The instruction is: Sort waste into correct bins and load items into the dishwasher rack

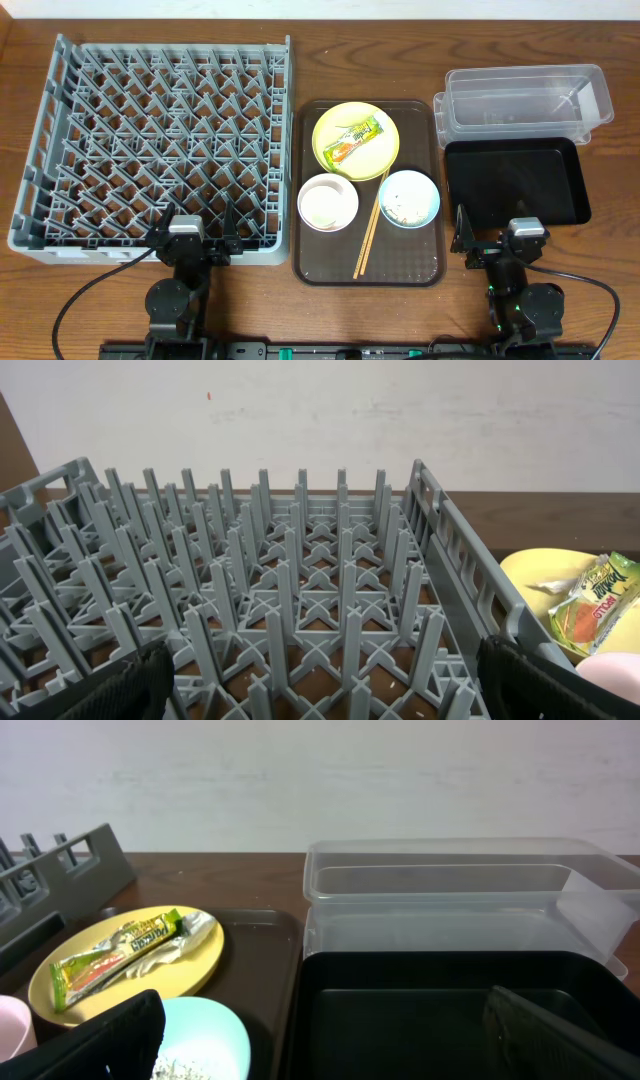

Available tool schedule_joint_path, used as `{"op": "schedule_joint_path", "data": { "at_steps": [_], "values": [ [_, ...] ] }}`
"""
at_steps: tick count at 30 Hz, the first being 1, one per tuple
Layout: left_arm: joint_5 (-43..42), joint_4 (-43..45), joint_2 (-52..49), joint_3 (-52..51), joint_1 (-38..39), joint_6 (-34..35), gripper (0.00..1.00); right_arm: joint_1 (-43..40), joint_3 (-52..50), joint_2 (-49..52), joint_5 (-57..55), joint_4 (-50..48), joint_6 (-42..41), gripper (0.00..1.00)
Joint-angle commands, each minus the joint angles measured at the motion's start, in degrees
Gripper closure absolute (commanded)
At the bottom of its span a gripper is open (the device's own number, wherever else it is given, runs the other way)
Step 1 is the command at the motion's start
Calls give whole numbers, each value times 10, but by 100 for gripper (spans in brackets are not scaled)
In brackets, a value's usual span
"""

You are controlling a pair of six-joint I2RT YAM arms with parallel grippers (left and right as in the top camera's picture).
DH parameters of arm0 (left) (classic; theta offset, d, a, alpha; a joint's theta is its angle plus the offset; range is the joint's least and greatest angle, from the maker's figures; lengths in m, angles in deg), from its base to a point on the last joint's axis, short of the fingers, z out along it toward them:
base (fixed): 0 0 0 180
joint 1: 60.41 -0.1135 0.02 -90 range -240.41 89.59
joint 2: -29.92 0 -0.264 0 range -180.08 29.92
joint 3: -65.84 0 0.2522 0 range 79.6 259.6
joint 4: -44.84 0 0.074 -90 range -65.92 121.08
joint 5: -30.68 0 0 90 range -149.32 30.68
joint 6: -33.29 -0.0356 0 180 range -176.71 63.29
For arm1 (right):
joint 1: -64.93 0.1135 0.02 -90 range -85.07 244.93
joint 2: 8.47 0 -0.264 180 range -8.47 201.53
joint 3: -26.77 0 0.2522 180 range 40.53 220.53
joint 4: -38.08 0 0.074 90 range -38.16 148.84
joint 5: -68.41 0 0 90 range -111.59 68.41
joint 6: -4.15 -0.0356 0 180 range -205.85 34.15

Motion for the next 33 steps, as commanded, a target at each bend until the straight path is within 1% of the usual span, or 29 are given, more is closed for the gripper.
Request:
{"op": "schedule_joint_path", "data": {
  "at_steps": [1,10,13,20,22,26,30,33],
  "values": [
    [7,-25,3,-8,-2,-6,2,1,-1,-2,-2,2,7,1],
    [5,-25,3,-8,-2,-5,2,1,-1,-2,8,2,6,1],
    [5,-25,3,-7,-2,-5,2,1,-1,-2,9,2,-5,1],
    [5,-38,-15,26,-2,53,2,1,28,16,9,5,-52,1],
    [4,-47,-30,44,-2,69,2,1,45,36,9,5,-51,1],
    [4,-82,-78,94,-2,68,2,1,93,105,9,7,-51,1],
    [3,-114,-146,157,-2,68,2,1,161,205,31,8,-51,1],
    [3,-156,-209,216,-2,68,2,1,226,292,59,13,-49,1]
  ]
}}
